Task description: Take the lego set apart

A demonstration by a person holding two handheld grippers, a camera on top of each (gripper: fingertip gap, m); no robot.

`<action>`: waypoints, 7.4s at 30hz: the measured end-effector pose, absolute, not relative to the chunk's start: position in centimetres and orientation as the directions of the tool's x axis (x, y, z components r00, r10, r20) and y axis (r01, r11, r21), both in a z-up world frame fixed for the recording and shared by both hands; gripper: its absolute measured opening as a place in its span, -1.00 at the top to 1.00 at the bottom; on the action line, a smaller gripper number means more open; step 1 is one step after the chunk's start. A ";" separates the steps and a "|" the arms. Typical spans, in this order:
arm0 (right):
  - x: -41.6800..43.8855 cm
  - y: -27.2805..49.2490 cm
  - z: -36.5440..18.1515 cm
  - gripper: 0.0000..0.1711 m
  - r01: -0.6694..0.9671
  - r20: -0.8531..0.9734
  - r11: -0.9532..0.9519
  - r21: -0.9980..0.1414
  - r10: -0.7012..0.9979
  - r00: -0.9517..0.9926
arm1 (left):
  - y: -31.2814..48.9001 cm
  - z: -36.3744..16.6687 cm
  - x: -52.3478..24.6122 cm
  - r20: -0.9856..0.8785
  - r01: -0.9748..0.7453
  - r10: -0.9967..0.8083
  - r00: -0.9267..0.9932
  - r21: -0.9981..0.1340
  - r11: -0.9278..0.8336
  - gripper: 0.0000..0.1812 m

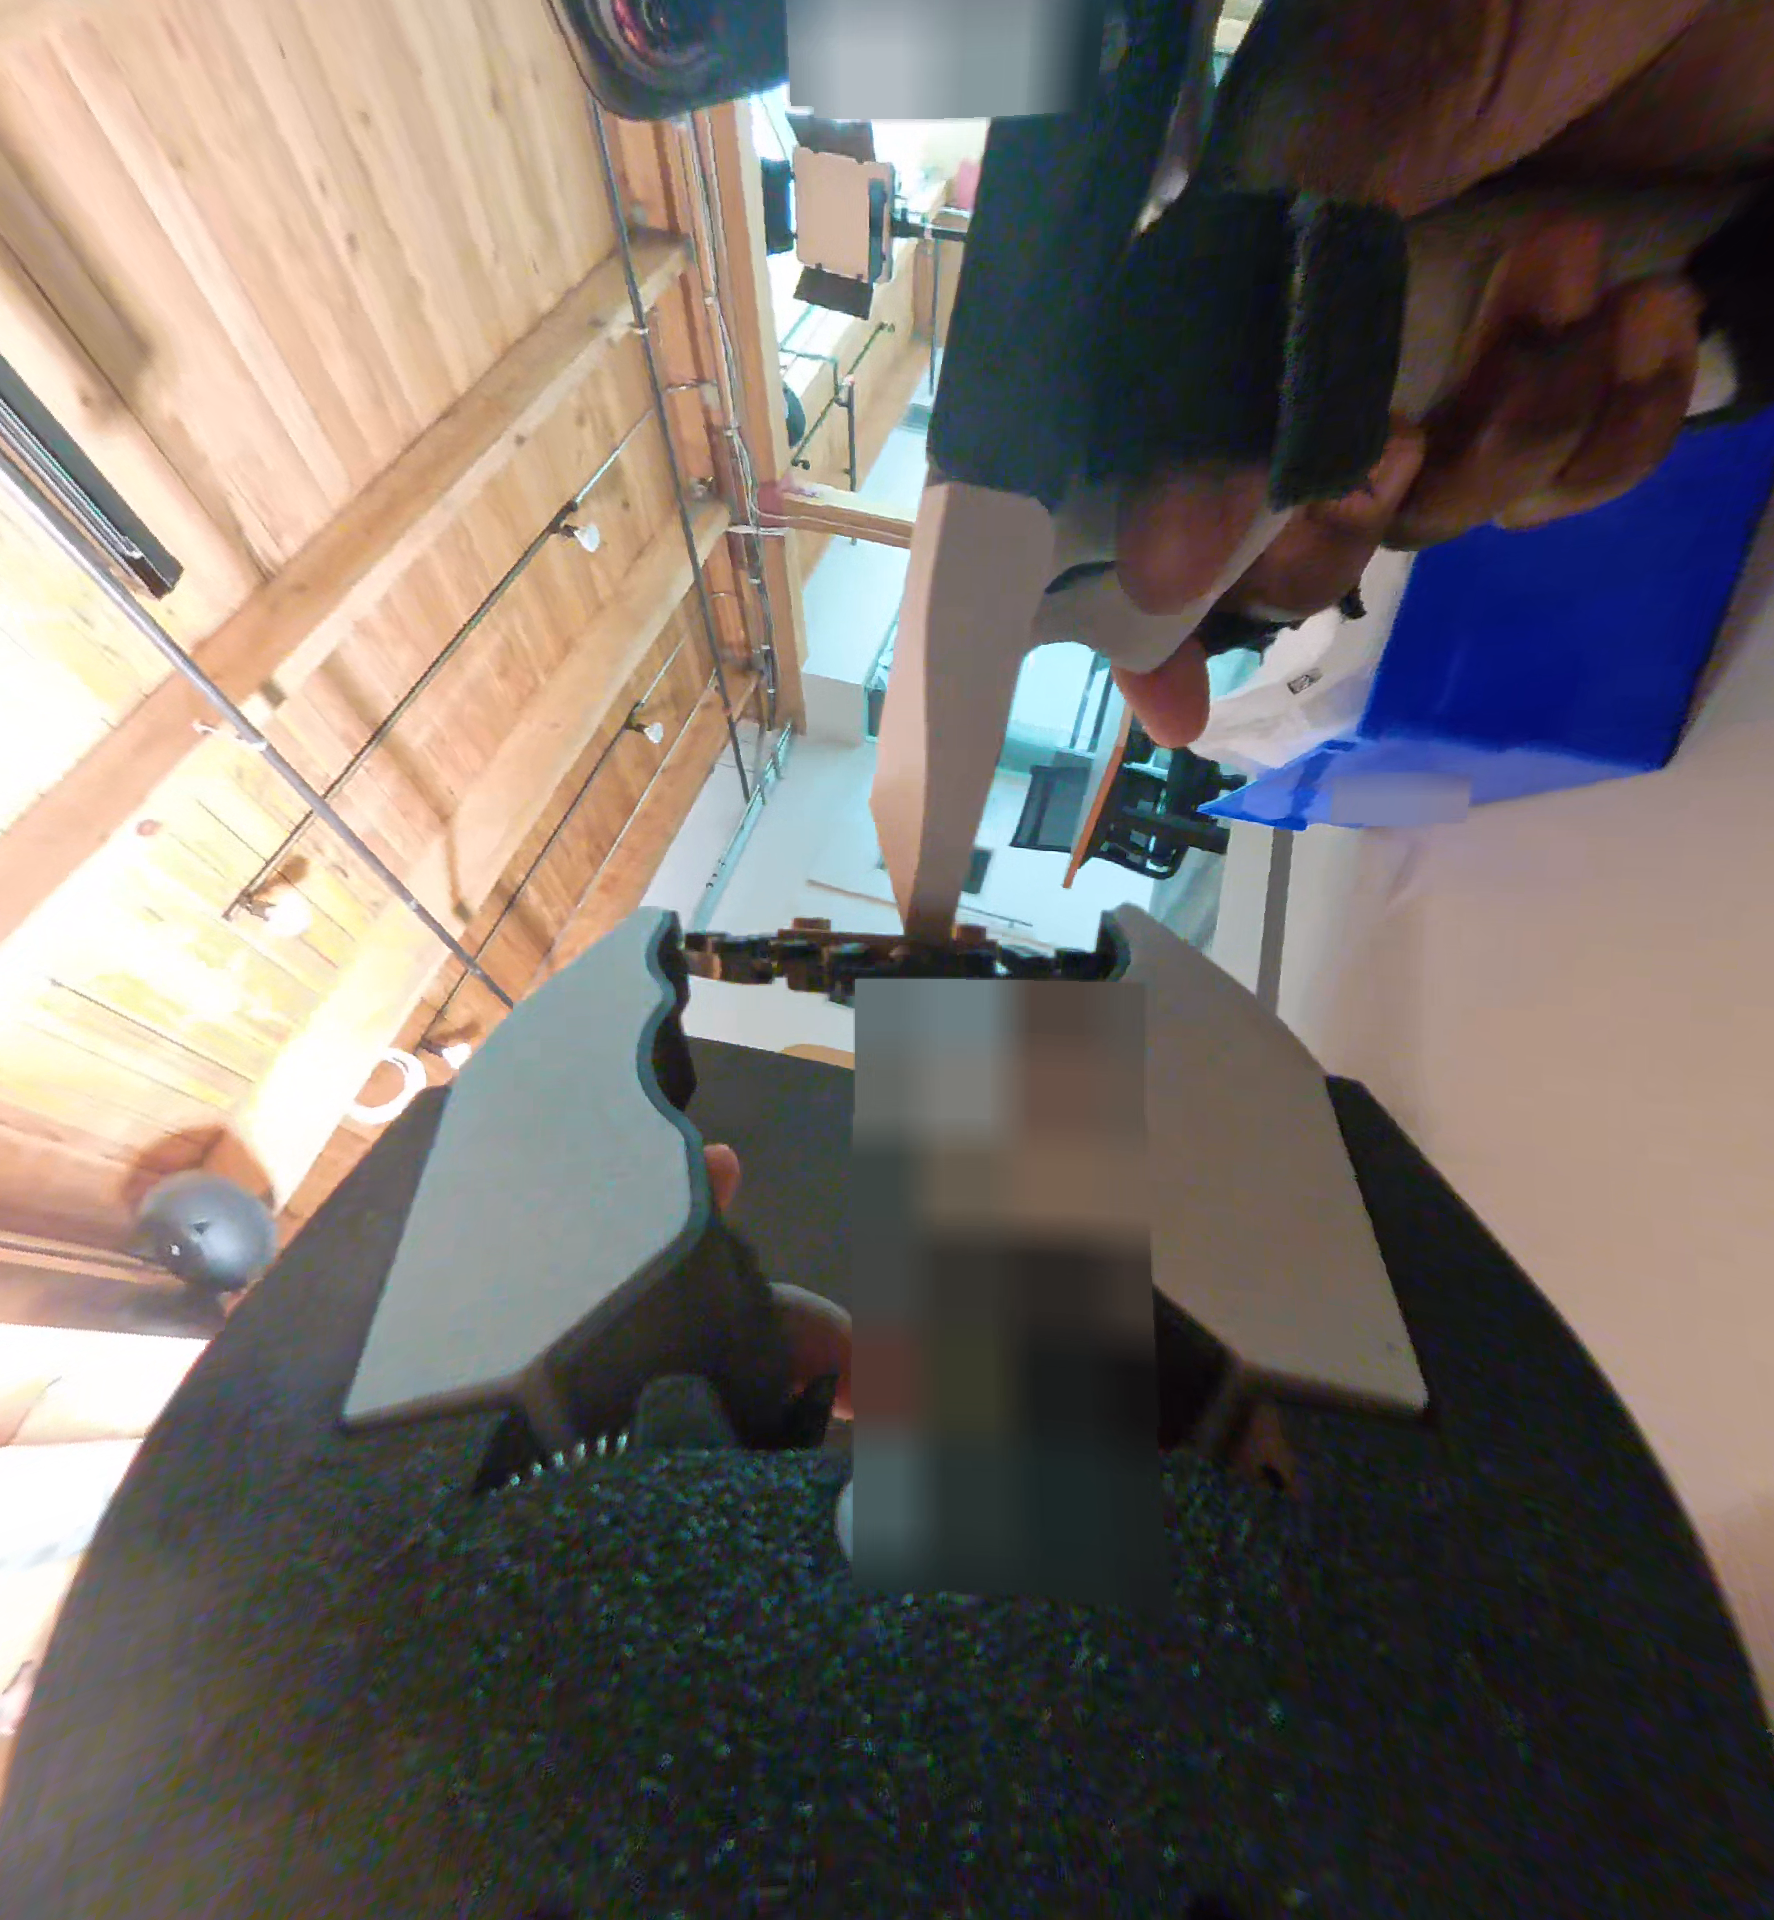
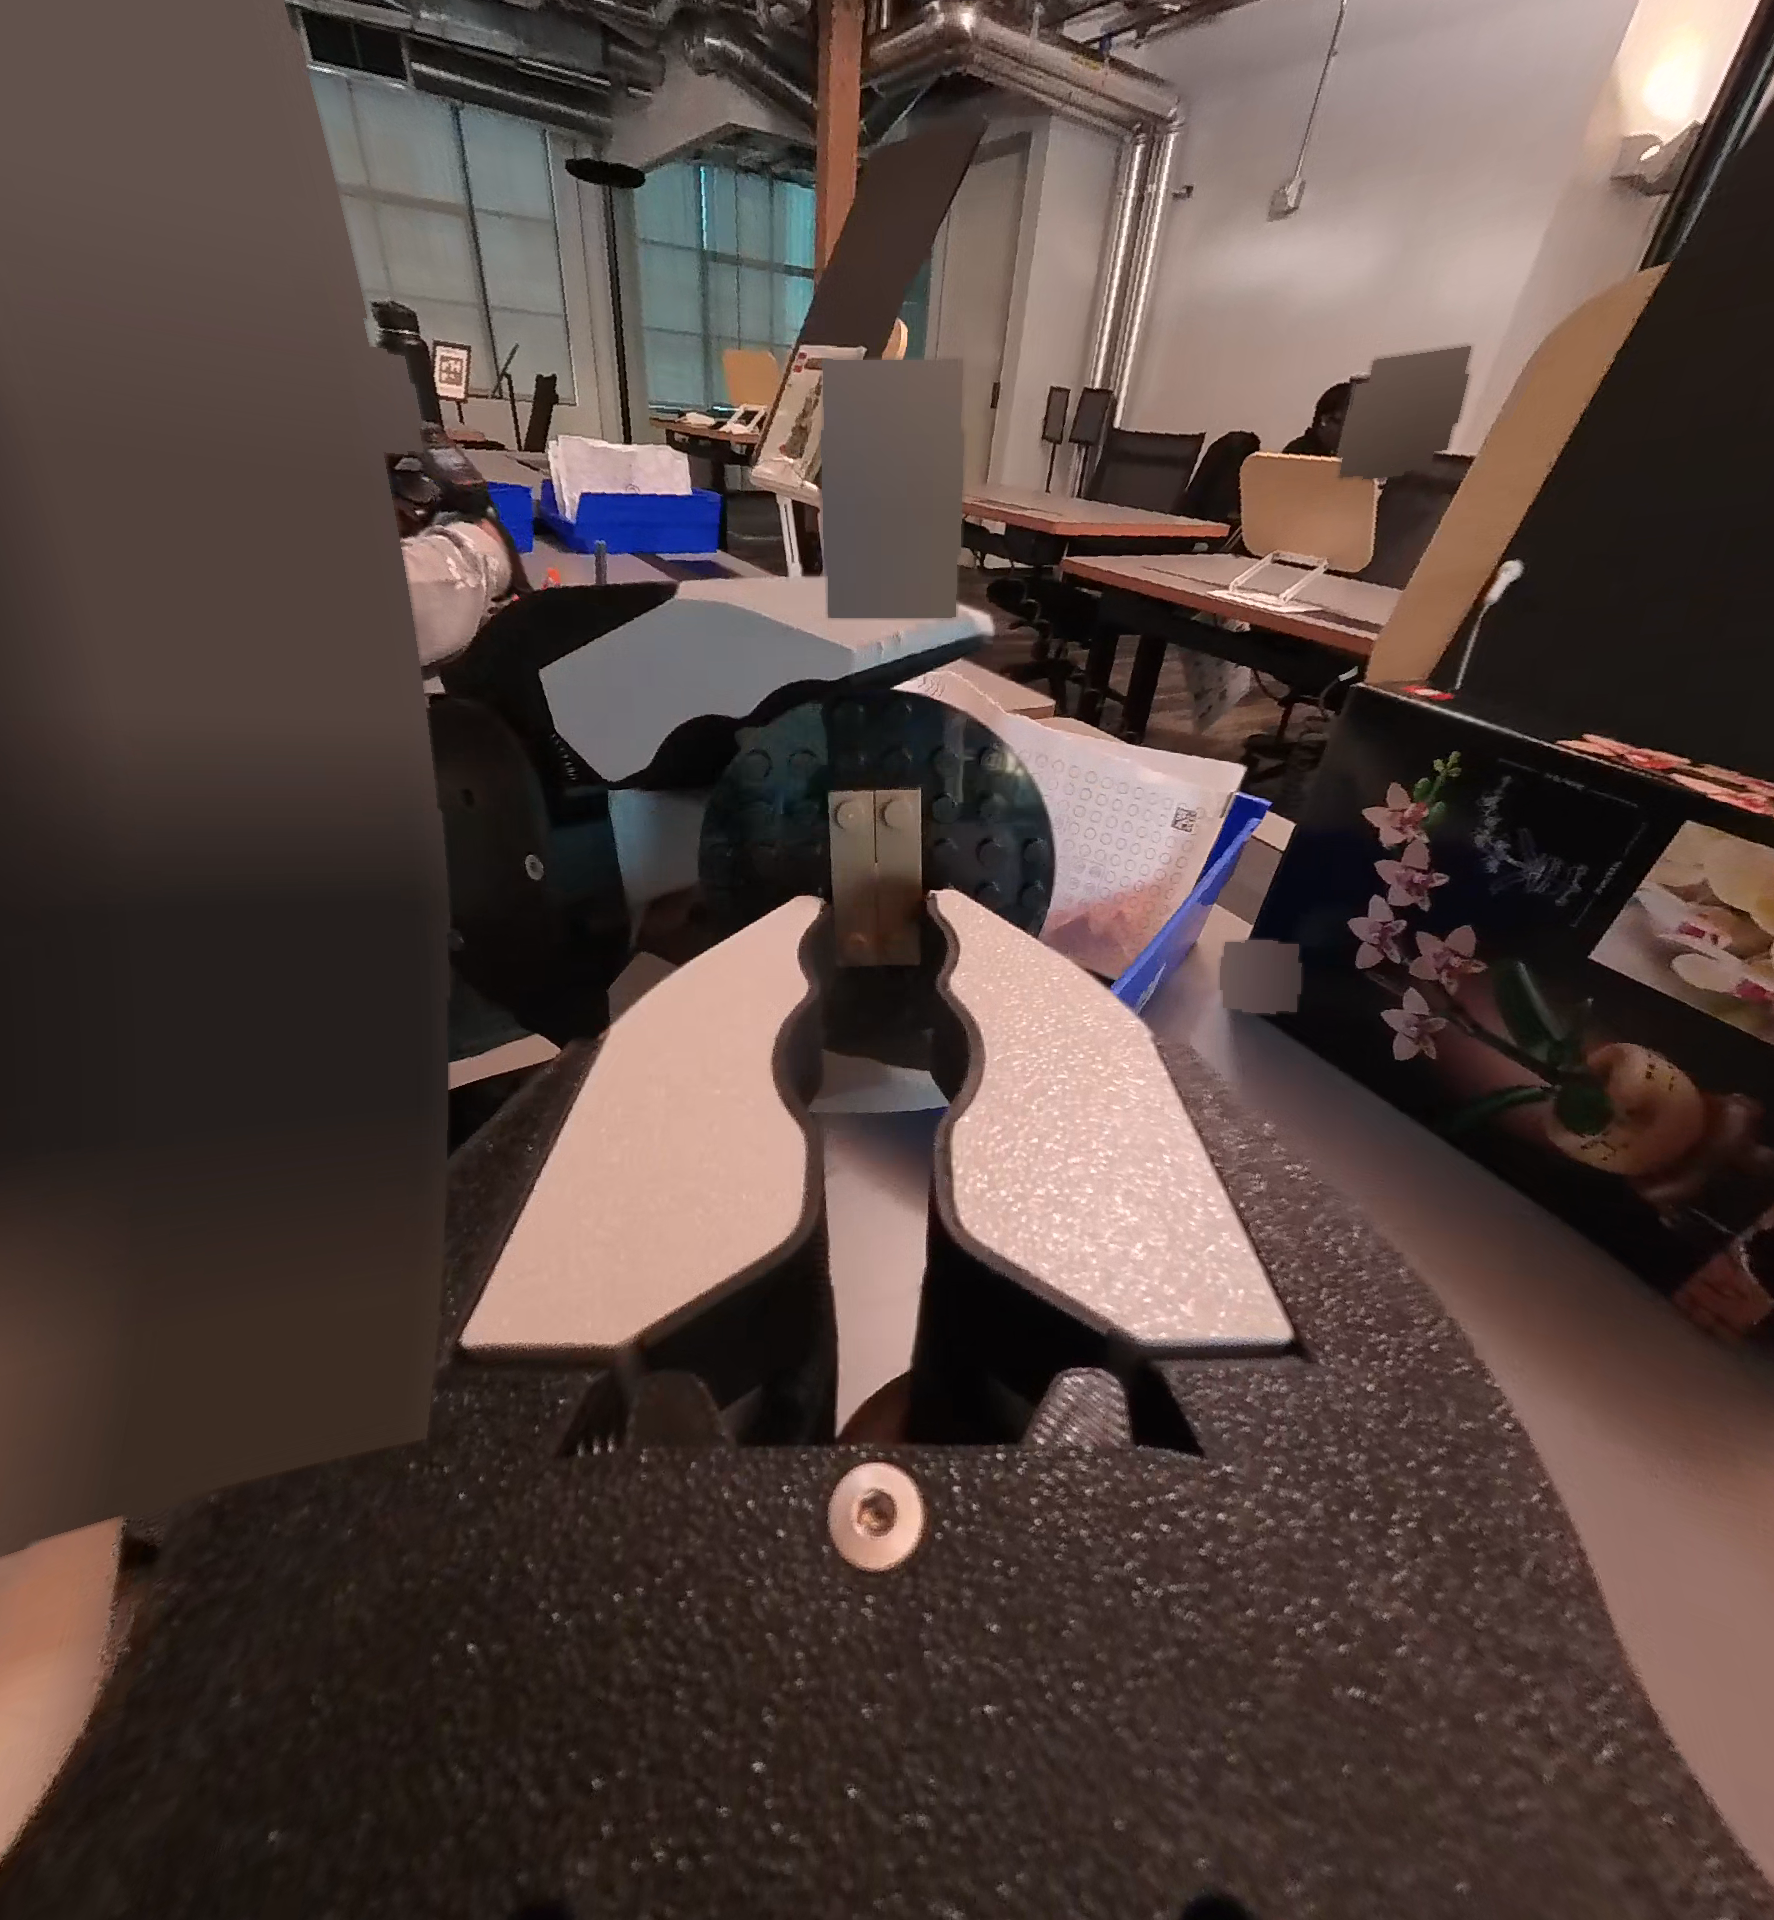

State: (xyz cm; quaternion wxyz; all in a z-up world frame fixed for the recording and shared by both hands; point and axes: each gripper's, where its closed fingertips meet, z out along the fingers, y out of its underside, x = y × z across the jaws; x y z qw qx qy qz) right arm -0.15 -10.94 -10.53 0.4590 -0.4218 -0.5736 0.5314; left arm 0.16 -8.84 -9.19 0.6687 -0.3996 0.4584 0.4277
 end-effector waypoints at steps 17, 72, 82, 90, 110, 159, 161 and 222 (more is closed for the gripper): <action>0.7 -8.7 -9.7 1.00 -0.091 0.070 0.055 -0.994 0.982 -0.175 | -8.2 -10.8 -2.1 -0.904 -0.891 0.112 0.413 -0.376 0.254 0.18; 1.6 -10.4 -17.3 0.65 0.160 0.122 0.277 -0.948 0.776 -0.619 | -8.8 -19.7 3.2 -0.208 -0.538 -0.690 0.693 -0.786 -0.304 0.18; 1.6 -10.5 -17.3 0.65 0.163 0.119 0.273 -0.948 0.780 -0.615 | -9.0 -19.7 3.2 -0.211 -0.542 -0.692 0.691 -0.784 -0.302 0.18; 1.9 -10.3 -17.4 0.66 0.154 0.135 0.285 -0.946 0.779 -0.613 | -8.9 -19.7 3.3 -0.210 -0.539 -0.692 0.691 -0.787 -0.300 0.18; 2.5 -10.4 -16.6 0.70 0.152 0.185 0.338 -0.929 0.779 -0.599 | -9.3 -19.4 3.4 -0.202 -0.529 -0.703 0.682 -0.800 -0.283 0.18; 2.7 -10.5 -17.1 0.64 0.203 0.203 0.417 -0.886 0.742 -0.639 | -9.1 -18.5 4.5 -0.232 -0.493 -0.696 0.679 -0.848 -0.198 0.18; 2.7 -10.5 -17.5 0.64 0.202 0.217 0.432 -0.879 0.739 -0.638 | -9.1 -18.8 4.5 -0.242 -0.502 -0.697 0.675 -0.842 -0.195 0.18; 3.4 -10.4 -16.1 0.55 0.138 0.161 0.311 -0.940 0.765 -0.624 | -9.8 -19.9 2.9 -0.263 -0.518 -0.656 0.707 -0.825 -0.227 0.18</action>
